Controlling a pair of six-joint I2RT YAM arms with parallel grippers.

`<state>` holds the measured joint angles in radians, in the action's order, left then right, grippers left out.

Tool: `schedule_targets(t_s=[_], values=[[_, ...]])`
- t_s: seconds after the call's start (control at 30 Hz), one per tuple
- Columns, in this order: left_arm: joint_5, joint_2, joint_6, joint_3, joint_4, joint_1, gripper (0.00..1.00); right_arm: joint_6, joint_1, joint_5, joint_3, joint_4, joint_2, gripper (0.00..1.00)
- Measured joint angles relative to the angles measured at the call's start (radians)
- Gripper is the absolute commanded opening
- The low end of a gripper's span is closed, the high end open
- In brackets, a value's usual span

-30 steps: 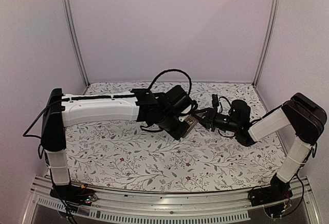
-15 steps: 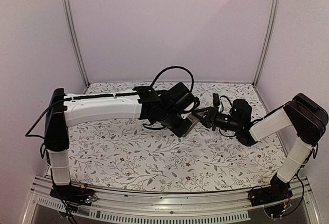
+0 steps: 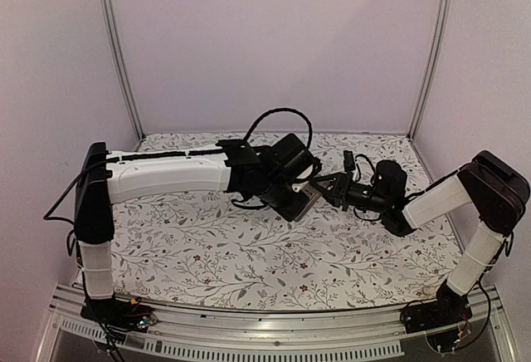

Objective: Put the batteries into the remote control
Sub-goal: Load the battery cover onto the remote control without the battery cover.

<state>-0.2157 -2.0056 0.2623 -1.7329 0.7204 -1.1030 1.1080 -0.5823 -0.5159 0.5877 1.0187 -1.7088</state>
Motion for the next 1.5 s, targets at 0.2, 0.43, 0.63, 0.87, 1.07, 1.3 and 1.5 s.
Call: schedule_targets(t_s=[0.2, 0.43, 0.63, 0.87, 1.07, 1.3, 1.5], values=[[0.0, 0.0, 0.0, 0.0, 0.001, 0.0, 0.2, 0.003, -0.003, 0.0, 0.0, 0.001, -0.001, 0.0], [-0.018, 0.0, -0.013, -0.001, 0.008, -0.003, 0.2, 0.026, -0.006, 0.0, 0.0, 0.03, -0.024, 0.0], [-0.045, -0.002, -0.026, -0.007, 0.015, -0.009, 0.21, 0.037, -0.011, -0.002, 0.0, 0.035, -0.028, 0.0], [-0.05, -0.003, -0.027, -0.009, 0.018, -0.01, 0.21, 0.04, -0.011, -0.002, 0.0, 0.037, -0.028, 0.0], [-0.042, -0.009, -0.027, -0.022, 0.024, -0.01, 0.21, 0.04, -0.011, -0.001, 0.0, 0.043, -0.028, 0.0], [-0.031, -0.024, -0.026, -0.043, 0.041, -0.01, 0.24, 0.034, -0.011, 0.001, -0.002, 0.044, -0.028, 0.0], [-0.016, -0.031, -0.022, -0.048, 0.045, -0.005, 0.28, 0.028, -0.013, 0.0, -0.007, 0.043, -0.028, 0.0]])
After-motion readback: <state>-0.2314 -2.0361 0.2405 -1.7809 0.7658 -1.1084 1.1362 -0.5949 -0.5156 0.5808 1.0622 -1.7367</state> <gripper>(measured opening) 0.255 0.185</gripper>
